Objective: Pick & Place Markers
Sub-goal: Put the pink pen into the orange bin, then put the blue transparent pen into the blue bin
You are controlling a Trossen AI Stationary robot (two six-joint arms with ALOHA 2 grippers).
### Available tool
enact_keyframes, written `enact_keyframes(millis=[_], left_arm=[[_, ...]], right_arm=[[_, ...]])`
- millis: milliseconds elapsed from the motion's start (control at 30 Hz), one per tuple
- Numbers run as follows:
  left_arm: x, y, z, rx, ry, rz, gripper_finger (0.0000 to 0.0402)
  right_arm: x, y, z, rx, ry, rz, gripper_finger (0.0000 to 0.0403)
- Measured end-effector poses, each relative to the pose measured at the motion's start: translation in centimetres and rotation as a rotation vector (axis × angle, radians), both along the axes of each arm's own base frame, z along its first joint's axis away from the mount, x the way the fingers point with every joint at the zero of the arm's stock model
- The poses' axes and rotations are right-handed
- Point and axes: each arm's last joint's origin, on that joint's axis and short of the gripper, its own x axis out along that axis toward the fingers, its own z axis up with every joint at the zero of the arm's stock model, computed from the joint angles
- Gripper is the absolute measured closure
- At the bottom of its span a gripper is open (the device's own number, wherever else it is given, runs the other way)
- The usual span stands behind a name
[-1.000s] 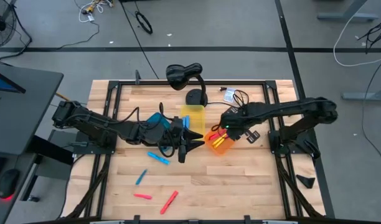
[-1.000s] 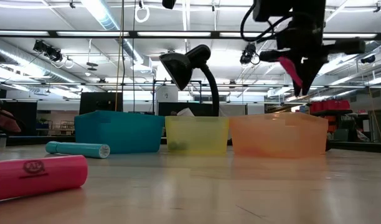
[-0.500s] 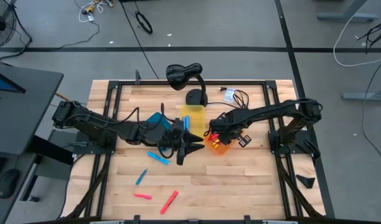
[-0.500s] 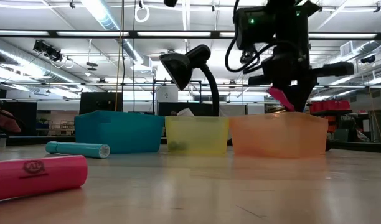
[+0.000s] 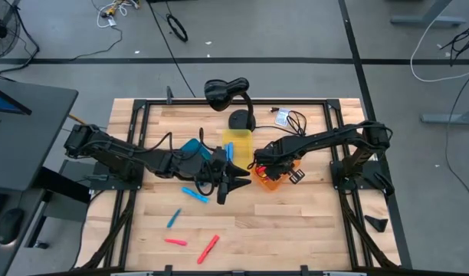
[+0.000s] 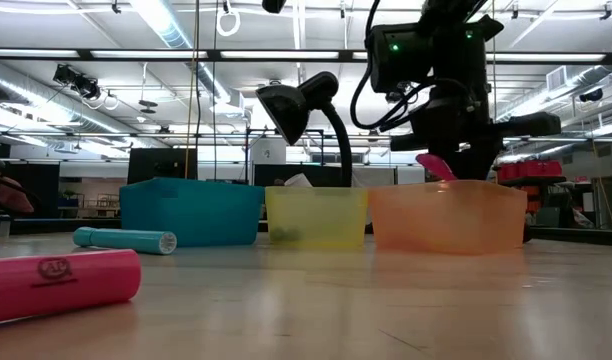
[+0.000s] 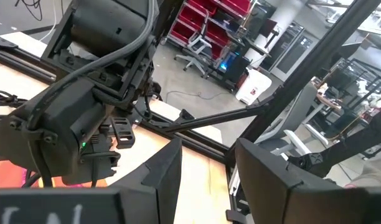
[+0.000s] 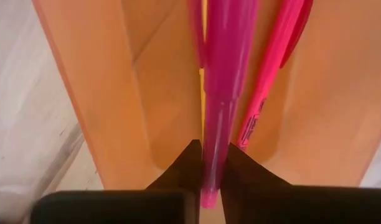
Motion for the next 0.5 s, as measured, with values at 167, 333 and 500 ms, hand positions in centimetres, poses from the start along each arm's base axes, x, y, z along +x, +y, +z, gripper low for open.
enact_keyframes(millis=[167, 333, 500], left_arm=[[-0.05, -0.17, -0.08, 0.002, 0.008, -0.005, 0.0244], [-0.12, -0.42, -0.14, 0.004, 0.014, -0.012, 0.0244], [-0.16, -0.58, -0.15, 0.007, 0.015, -0.018, 0.0244]], right_arm=[[-0.19, 0.0, 0.0, 0.0, 0.019, 0.0, 0.0321], [-0.4, 0.0, 0.02, 0.0, 0.041, -0.004, 0.029], [-0.42, 0.0, 0.02, 0.0, 0.043, -0.003, 0.0281]])
